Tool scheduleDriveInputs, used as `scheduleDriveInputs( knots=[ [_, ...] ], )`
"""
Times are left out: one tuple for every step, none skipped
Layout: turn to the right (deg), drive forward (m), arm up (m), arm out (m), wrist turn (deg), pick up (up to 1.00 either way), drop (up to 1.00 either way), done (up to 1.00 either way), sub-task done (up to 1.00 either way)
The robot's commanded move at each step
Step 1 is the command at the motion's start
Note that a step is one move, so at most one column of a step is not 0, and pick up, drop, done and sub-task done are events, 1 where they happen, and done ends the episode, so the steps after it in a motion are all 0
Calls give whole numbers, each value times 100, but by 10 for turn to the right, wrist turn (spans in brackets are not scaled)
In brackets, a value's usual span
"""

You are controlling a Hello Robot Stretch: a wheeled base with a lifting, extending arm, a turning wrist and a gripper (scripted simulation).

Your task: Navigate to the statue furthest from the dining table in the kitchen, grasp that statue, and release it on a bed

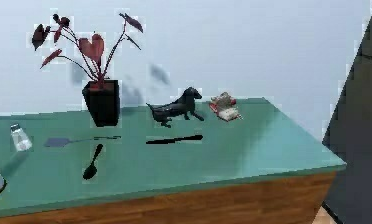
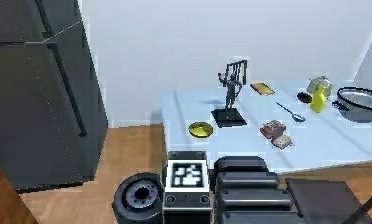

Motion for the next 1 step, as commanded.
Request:
scheduleDriveInputs(
  knots=[
    [450, 0, 0, 0, 0, 0, 0, 0, 0]
  ],
)
